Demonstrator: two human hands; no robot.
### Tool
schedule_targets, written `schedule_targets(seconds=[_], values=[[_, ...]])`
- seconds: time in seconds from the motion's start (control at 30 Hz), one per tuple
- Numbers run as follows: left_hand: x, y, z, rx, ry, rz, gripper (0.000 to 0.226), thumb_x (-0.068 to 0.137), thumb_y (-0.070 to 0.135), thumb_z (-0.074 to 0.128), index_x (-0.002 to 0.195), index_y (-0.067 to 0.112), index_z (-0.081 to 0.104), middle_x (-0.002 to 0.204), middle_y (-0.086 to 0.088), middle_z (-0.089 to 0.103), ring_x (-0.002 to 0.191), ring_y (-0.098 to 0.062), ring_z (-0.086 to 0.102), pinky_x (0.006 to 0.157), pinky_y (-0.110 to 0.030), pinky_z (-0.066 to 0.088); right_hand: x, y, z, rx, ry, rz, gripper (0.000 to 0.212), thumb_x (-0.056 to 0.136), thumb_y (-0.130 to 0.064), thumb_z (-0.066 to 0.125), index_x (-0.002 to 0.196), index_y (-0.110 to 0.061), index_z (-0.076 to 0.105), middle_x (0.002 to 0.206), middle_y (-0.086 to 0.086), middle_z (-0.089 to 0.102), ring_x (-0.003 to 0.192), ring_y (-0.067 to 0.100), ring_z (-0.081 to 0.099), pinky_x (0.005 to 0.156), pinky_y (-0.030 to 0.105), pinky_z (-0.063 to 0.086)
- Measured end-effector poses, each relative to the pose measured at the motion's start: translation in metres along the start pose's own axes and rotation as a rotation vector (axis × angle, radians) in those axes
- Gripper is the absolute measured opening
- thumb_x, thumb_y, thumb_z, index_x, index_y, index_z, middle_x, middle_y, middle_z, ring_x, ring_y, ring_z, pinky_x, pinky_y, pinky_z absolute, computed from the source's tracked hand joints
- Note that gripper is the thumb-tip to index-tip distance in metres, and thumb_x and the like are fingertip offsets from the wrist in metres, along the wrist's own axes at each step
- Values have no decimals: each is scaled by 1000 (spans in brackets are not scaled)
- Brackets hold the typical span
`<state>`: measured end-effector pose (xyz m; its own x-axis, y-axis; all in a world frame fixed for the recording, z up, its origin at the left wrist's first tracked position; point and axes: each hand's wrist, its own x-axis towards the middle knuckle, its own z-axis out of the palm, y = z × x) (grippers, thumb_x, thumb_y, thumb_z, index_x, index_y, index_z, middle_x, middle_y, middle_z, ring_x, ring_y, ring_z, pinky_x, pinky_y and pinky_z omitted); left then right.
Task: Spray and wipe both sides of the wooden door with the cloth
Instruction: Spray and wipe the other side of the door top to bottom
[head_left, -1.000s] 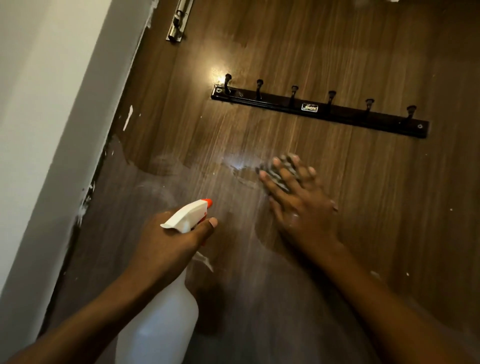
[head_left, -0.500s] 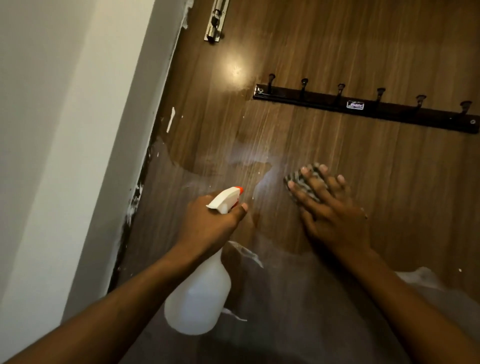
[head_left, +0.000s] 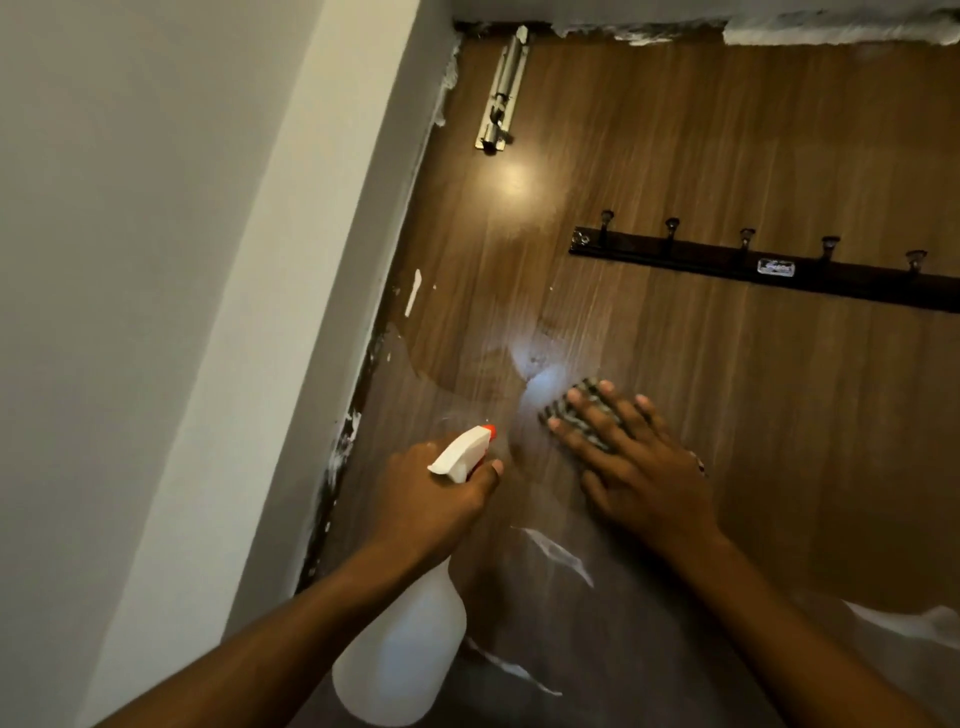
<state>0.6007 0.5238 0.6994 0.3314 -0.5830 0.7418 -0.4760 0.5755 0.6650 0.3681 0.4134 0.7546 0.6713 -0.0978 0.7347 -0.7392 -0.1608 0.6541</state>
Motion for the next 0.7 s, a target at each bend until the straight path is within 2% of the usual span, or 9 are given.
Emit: schedule_targets(seconds=[0.07, 0.13, 0.2, 0.3, 0.4, 0.47, 0.53, 0.6, 0.7], values=[[3, -5, -5, 11, 13, -31, 41, 79, 46, 68, 106, 14, 67, 84, -5, 70, 61, -17, 64, 55, -25, 52, 36, -19, 3, 3, 35, 161, 58, 96, -38, 37, 153, -27, 38, 162, 8, 30, 153, 32, 17, 121, 54, 19], [6, -10, -8, 21, 34, -58, 45, 77, 48, 69, 105, 13, 66, 89, -6, 71, 64, -21, 66, 58, -29, 56, 71, -51, 13, 32, 10, 177, 59, 97, -38, 31, 155, -26, 34, 164, 8, 24, 154, 33, 11, 121, 55, 18], [7, -14, -12, 42, 66, -62, 43, 77, 46, 70, 101, 10, 67, 87, -8, 71, 67, -24, 68, 61, -32, 57, 90, -81, 25, 57, -17, 84, 57, 98, -39, 35, 153, -27, 37, 164, 6, 25, 154, 32, 12, 122, 54, 15], [7, -17, -21, 54, 80, -57, 40, 78, 44, 69, 101, 12, 68, 84, -7, 71, 66, -24, 68, 63, -35, 59, 69, -103, 34, 95, -28, -112, 51, 99, -40, 36, 147, -27, 47, 161, 4, 33, 152, 30, 20, 121, 49, 17], [8, -25, -34, 72, 86, -63, 38, 79, 46, 68, 102, 16, 67, 85, -5, 72, 66, -22, 68, 66, -39, 59, 43, -80, 26, 83, -42, -265, 52, 99, -43, 39, 151, -34, 42, 162, 1, 31, 153, 26, 18, 122, 48, 18], [12, -33, -45, 59, 84, -79, 42, 78, 48, 68, 105, 17, 66, 87, -4, 71, 68, -22, 68, 65, -41, 60, 53, -58, 21, 42, -19, -204, 54, 99, -43, 38, 152, -33, 40, 161, 1, 33, 153, 26, 20, 121, 50, 23], [15, -41, -54, 36, 73, -105, 46, 78, 49, 67, 112, 18, 62, 95, -3, 70, 75, -20, 69, 69, -41, 60, 80, -55, 21, 28, 6, -33, 55, 100, -41, 34, 153, -29, 38, 161, 5, 33, 152, 28, 21, 120, 52, 24], [22, -47, -64, 10, 75, -113, 48, 78, 46, 68, 117, 20, 59, 104, -4, 69, 83, -20, 68, 75, -42, 60, 119, -78, 27, 21, 22, 102, 56, 100, -39, 31, 154, -27, 35, 163, 7, 29, 153, 31, 16, 121, 53, 20], [30, -54, -78, -2, 98, -83, 48, 78, 43, 69, 119, 20, 60, 111, -2, 68, 89, -21, 67, 82, -39, 58, 162, -128, 43, 54, 5, 115, 56, 100, -39, 30, 154, -26, 36, 164, 7, 26, 153, 33, 13, 121, 54, 19]])
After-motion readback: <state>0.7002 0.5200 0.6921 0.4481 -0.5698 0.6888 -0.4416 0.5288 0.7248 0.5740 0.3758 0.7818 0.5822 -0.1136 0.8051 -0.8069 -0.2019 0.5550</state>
